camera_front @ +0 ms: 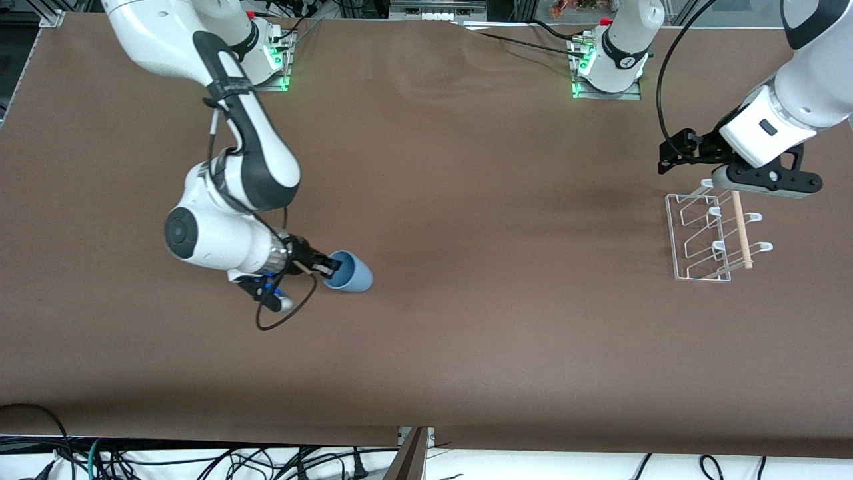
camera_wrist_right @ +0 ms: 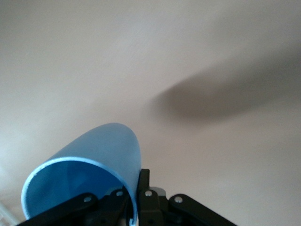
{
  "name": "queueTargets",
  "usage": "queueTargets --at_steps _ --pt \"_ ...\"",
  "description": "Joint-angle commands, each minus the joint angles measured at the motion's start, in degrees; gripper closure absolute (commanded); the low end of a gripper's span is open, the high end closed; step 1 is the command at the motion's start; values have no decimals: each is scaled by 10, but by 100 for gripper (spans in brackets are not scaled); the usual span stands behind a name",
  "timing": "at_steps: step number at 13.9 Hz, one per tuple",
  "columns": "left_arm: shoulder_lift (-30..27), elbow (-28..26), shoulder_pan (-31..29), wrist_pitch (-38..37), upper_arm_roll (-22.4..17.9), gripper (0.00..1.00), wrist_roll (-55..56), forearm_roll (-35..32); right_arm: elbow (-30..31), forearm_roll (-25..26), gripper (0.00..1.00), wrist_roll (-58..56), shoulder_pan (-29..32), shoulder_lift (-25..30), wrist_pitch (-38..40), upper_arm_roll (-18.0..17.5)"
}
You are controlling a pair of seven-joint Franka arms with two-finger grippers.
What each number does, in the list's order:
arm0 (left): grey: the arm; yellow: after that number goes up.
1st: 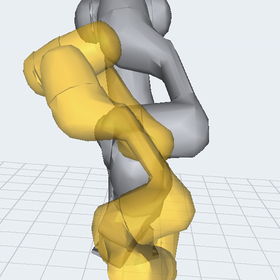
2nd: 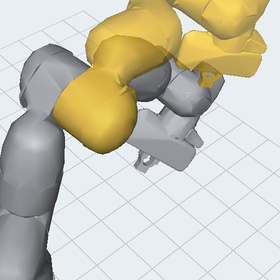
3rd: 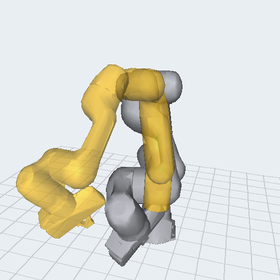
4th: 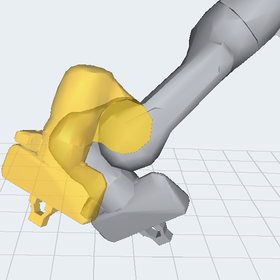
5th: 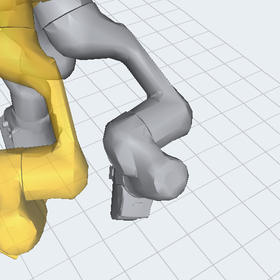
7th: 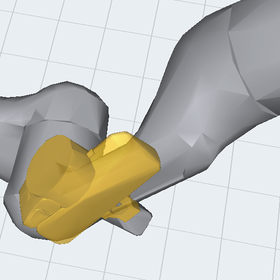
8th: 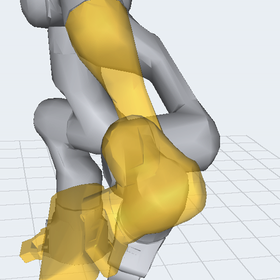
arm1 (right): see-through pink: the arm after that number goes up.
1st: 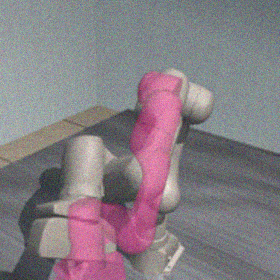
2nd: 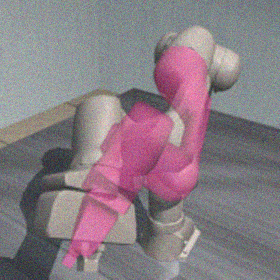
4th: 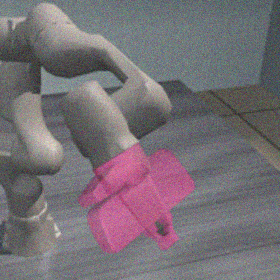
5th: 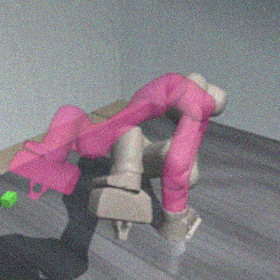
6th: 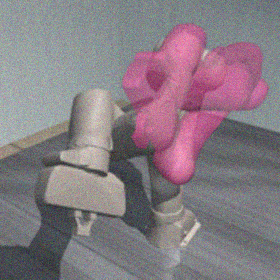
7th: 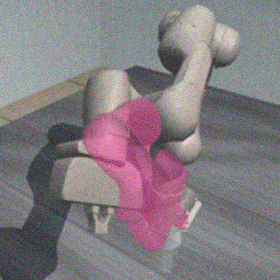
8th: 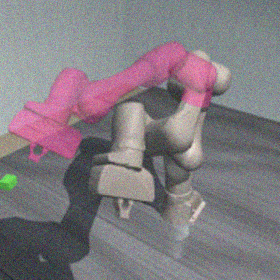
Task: Transfer cup to left arm and place on rack
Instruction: 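Lift the cup with the right gripper while the left gripper approaches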
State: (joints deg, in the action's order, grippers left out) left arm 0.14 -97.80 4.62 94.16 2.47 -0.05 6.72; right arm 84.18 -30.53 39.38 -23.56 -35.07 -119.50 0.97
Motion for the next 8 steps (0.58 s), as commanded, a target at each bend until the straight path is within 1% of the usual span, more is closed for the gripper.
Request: queueTargets --at_steps 1,3,4,7,8 --pt "20 7 1 -7 0 0 -84 54 -51 -33 100 97 -54 -11 7 4" --pt "46 7 -3 -5 0 0 -159 109 -74 -35 100 174 -85 -11 -19 -1" --pt "57 7 -7 -4 0 0 -204 139 -90 -35 100 224 -97 -11 -37 -10" --pt "93 7 -11 -2 -2 0 -350 224 -117 -35 100 336 -126 -11 -71 -17" --pt "104 6 -10 9 -1 0 -395 245 -121 -35 100 371 -133 -11 -86 -21"
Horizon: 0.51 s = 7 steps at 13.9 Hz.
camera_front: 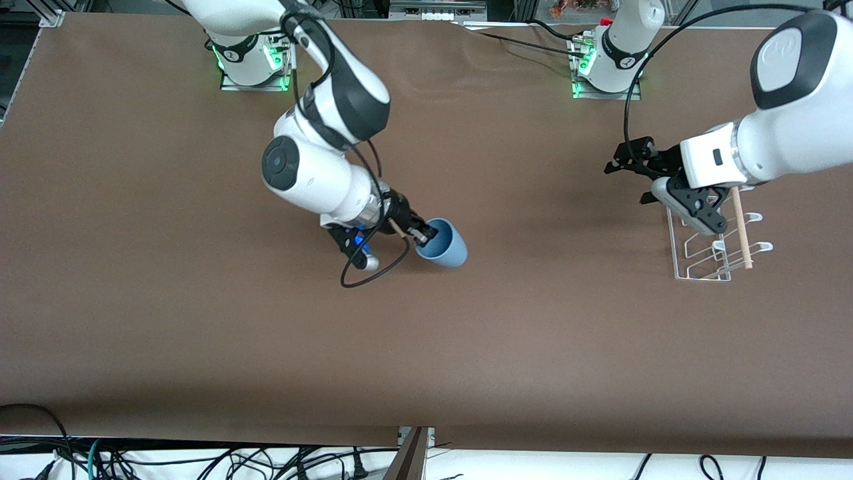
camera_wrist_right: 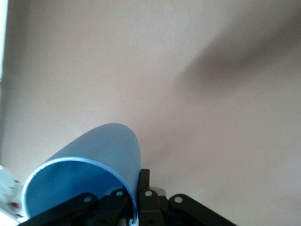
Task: Transfer cup to left arm and place on rack
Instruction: 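Lift the cup with the right gripper while the left gripper approaches, then grasp the cup top with the left gripper beside the right gripper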
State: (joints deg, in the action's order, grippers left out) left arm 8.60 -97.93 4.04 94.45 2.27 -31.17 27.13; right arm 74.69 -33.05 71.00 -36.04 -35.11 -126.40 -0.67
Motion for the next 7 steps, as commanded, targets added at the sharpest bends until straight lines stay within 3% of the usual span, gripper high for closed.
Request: queueTargets --at_steps 1,4,7 --pt "28 7 -2 20 1 0 -133 55 -29 -13 100 90 -9 -12 -38 -16" --pt "53 7 3 45 2 0 -283 130 -34 -32 100 163 -10 -20 -118 -42" --pt "72 7 6 77 2 0 -439 195 -66 -46 100 239 -9 -32 -123 -45"
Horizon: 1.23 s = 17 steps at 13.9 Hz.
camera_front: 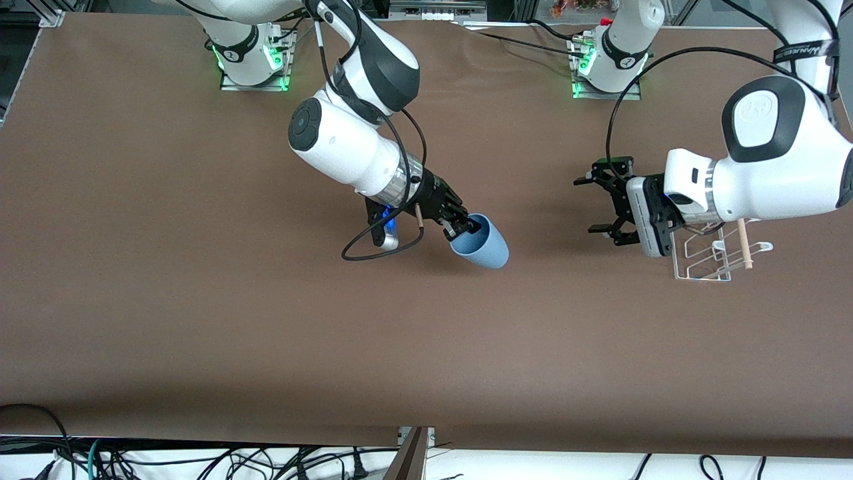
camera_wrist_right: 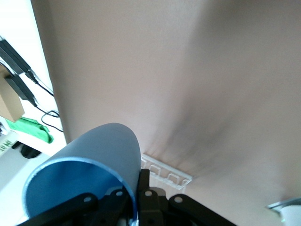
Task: Transfer cup to left arm and place on rack
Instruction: 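Grasp the cup top with the left gripper beside the right gripper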
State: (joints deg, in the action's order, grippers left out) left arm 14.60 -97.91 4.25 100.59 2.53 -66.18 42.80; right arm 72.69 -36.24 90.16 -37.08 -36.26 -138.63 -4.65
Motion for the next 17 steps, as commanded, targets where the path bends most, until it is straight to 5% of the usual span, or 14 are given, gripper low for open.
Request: queueTargets --at_steps 1,8,15,16,17 --pt "18 7 6 26 1 0 -125 56 -51 -15 100 73 1 -21 0 -5" --pt "30 20 56 120 1 0 -265 165 -56 -14 100 131 -2 -21 -1 -56" --pt "28 -4 81 109 1 0 -329 169 -65 -14 100 131 -4 -21 -1 -56" --pt "31 -3 81 110 1 15 -341 169 -65 -14 100 131 -4 -21 0 -56" --pt "32 -2 81 110 1 50 -351 169 -65 -14 100 131 -4 -21 1 -56"
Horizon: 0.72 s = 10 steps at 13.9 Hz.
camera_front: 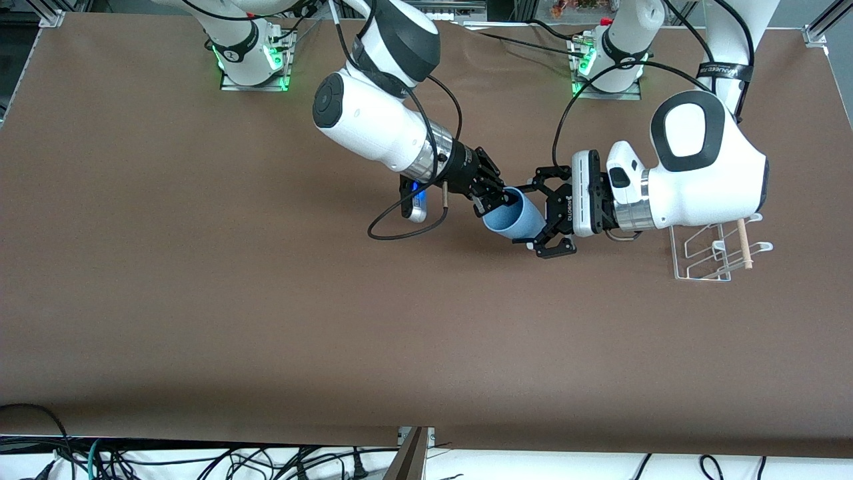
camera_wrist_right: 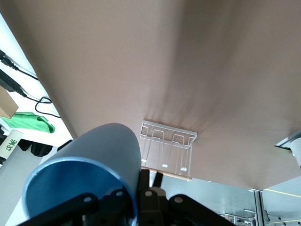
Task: Transfer cup to left arm and place on rack
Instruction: 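Grasp the cup top with the left gripper beside the right gripper, then open the right gripper and withdraw it while the left gripper holds the cup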
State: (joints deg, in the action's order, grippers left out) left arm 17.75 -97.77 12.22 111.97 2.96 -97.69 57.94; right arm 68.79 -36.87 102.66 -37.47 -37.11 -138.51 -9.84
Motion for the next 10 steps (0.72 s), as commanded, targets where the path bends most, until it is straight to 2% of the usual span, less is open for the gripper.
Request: queueTargets --at_steps 1,2,5,6,7,8,9,10 --pt "1 -3 1 -3 -3 79 -38 17 -26 -7 100 6 0 -13 -1 -4" --pt "1 -3 0 -4 -3 99 -38 16 -26 -7 100 5 1 -13 0 -4" --pt "0 1 0 -4 -3 100 -35 14 -26 -1 100 2 5 -10 1 -3" --pt "-1 2 -1 -4 -3 100 -32 11 -26 7 93 -4 6 -7 2 2" --pt "-3 3 -2 -5 -3 100 -31 10 -26 41 65 -9 7 -6 3 13" --pt "-5 3 -4 -9 -4 100 -30 9 -26 70 47 -11 10 -3 5 18" --pt "-8 4 -5 -21 -8 100 -27 8 -26 86 20 -12 19 4 13 18" --pt "-10 4 -8 -33 -10 100 -20 3 -26 107 1 -13 27 19 24 19"
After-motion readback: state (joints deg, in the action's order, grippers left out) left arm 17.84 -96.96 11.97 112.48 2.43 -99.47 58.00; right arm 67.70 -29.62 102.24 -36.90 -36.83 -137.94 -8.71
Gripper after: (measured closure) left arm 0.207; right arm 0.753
